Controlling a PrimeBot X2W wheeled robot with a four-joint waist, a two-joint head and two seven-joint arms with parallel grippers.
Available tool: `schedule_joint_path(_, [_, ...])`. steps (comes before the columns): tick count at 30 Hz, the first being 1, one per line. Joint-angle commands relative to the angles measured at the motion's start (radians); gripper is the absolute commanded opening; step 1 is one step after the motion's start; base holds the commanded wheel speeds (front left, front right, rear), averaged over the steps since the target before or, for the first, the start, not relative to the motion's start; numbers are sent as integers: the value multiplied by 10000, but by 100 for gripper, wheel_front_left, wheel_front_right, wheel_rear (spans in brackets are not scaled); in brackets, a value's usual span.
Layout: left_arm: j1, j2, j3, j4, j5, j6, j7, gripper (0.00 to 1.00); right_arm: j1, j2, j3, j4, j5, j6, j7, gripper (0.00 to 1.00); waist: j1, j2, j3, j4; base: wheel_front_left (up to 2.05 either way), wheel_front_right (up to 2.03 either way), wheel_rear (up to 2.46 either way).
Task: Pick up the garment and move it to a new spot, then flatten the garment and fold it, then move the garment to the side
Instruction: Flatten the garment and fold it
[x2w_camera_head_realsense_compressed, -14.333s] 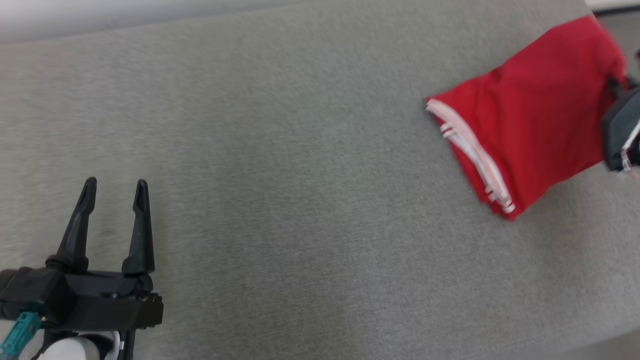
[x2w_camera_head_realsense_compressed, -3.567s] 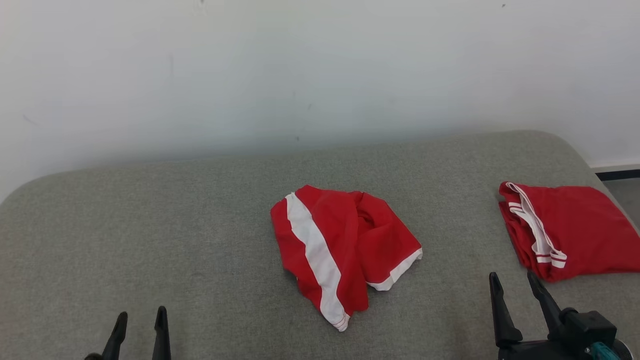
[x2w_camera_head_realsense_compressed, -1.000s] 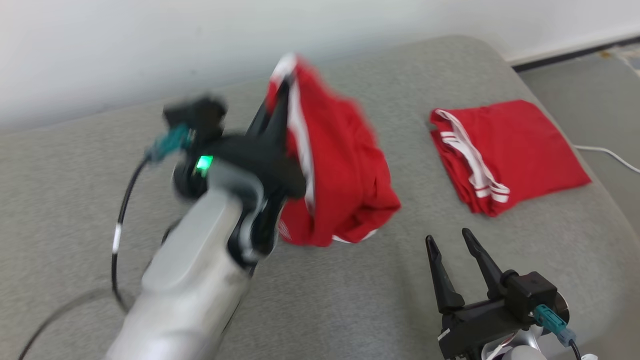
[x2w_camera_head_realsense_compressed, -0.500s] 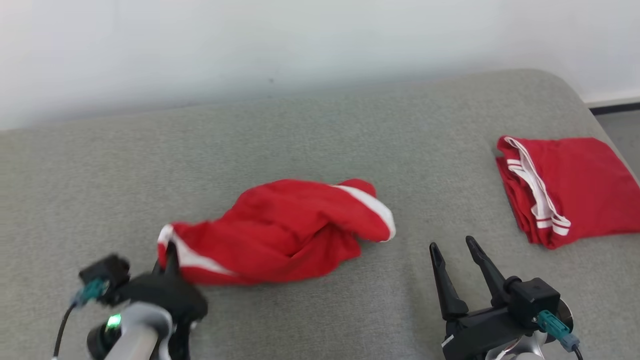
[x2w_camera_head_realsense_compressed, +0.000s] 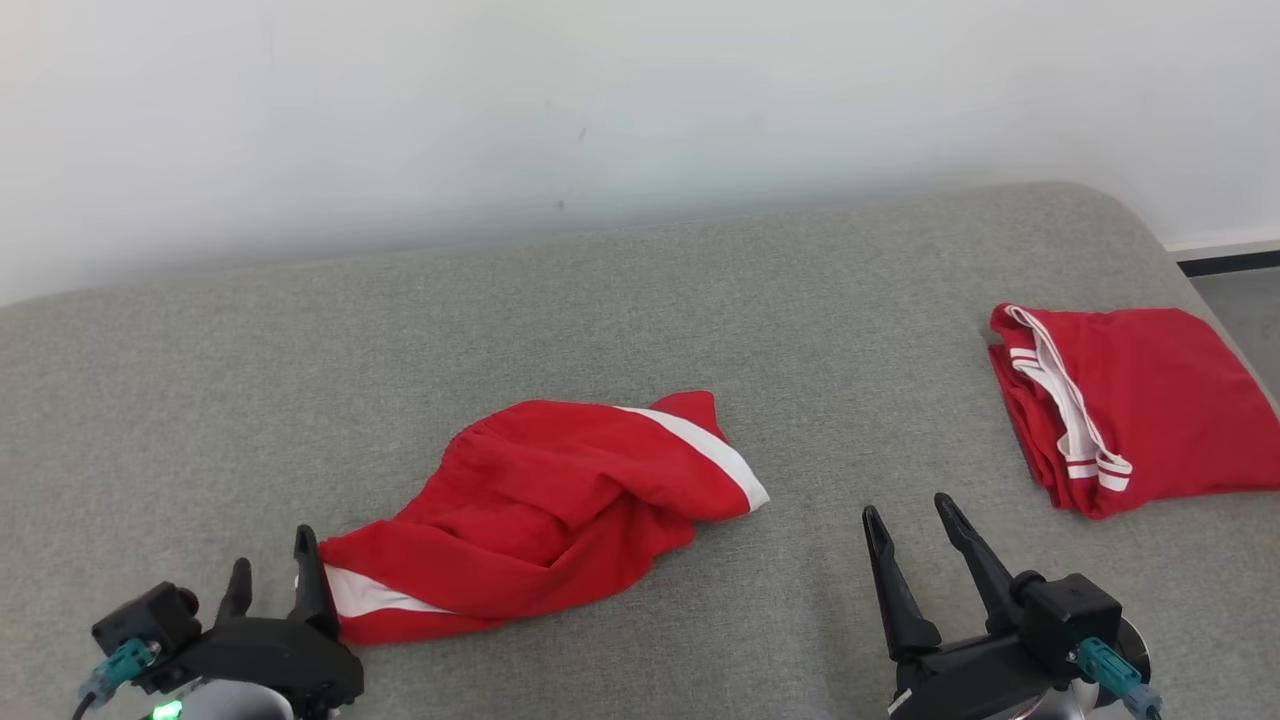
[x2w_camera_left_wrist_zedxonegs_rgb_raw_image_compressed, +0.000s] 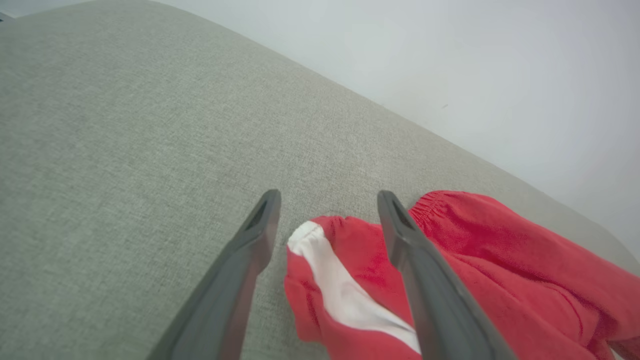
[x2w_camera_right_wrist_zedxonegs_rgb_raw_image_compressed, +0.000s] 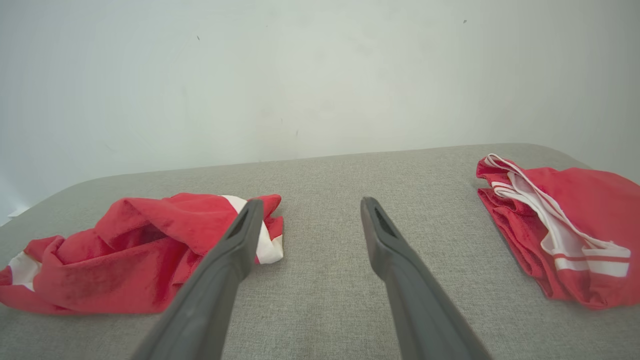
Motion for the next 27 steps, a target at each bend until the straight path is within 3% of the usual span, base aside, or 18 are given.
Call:
schedule_joint_path(1, [165,71,48,-69,69,49,-46,100,109,-42,-18,-11,87,-28,17,100,1,0,-52,-64,0,0,0])
schedule_joint_path(5, [-241,362,-96,-327,209,187,517,100,210,-9,3,-55,74,-26,14,100,1,0,-49,-242,0,0,0])
schedule_joint_path(9, [-1200,559,-673,-342,387,259,2015,100,170,25,32,-87,92,-26,16,100,1,0,129,-506,0,0,0])
schedule_joint_path(16, [-3477,798,-2000,510,847,-61,5037,100,-181,58,233,-81,108,-28,-45,100,1,0,694,-1313,0,0,0])
schedule_joint_path(27, [-5595,1321,-3097,2183,1562,-399,7558,100,-604,160,236,38,126,-26,-287,100,1,0,1764,-2464,0,0,0])
